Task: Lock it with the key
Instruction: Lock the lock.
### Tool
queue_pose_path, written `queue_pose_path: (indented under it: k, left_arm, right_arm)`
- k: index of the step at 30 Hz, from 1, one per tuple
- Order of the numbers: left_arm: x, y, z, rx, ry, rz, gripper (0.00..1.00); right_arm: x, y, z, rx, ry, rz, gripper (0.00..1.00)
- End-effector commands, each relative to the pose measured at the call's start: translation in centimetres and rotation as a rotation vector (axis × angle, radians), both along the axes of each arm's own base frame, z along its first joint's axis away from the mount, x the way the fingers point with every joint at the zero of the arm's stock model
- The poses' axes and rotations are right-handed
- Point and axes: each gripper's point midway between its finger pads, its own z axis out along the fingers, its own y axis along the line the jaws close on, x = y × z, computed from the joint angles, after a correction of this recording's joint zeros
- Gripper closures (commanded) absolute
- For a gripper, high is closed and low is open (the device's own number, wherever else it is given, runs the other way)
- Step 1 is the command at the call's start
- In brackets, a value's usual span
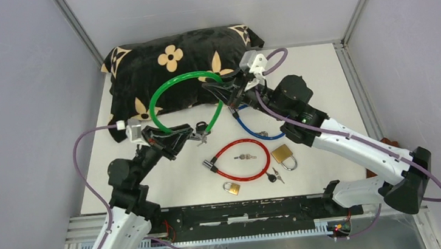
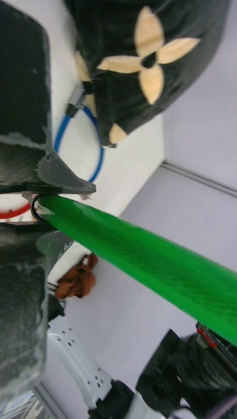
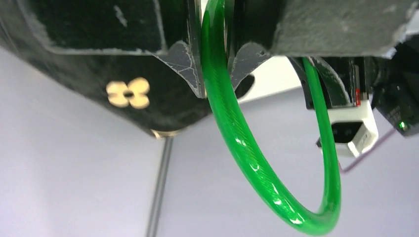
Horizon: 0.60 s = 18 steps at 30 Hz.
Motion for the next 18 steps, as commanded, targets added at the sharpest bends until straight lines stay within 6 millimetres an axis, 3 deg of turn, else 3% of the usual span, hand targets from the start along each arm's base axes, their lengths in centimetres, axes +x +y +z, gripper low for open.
queue_pose_path:
  k: [1, 8, 13, 18]
  left_arm:
    - [-2.6, 1.3, 4.7, -0.195, -0.115, -0.04, 0.98]
    - [-3.6, 1.8, 4.6, -0.206, -0.164, -0.038, 0.98]
    - [-2.7, 2.0, 3.2, -0.177, -0.153, 0.001, 0.98]
    - [-2.0, 2.4, 2.8, -0.143, -0.191, 0.055, 0.98]
  right_arm:
    - [-2.6, 0.0, 11.3, 0.258, -0.209, 0.046, 1.0]
    - [-2.5, 1.5, 12.4, 0.246, -0.23, 0.056, 1.0]
    - [-3.0, 1.3, 13.5, 0.251, -0.247, 0.065, 1.0]
    - [-3.2, 1.2, 13.2, 0.233, -0.241, 0.071, 1.0]
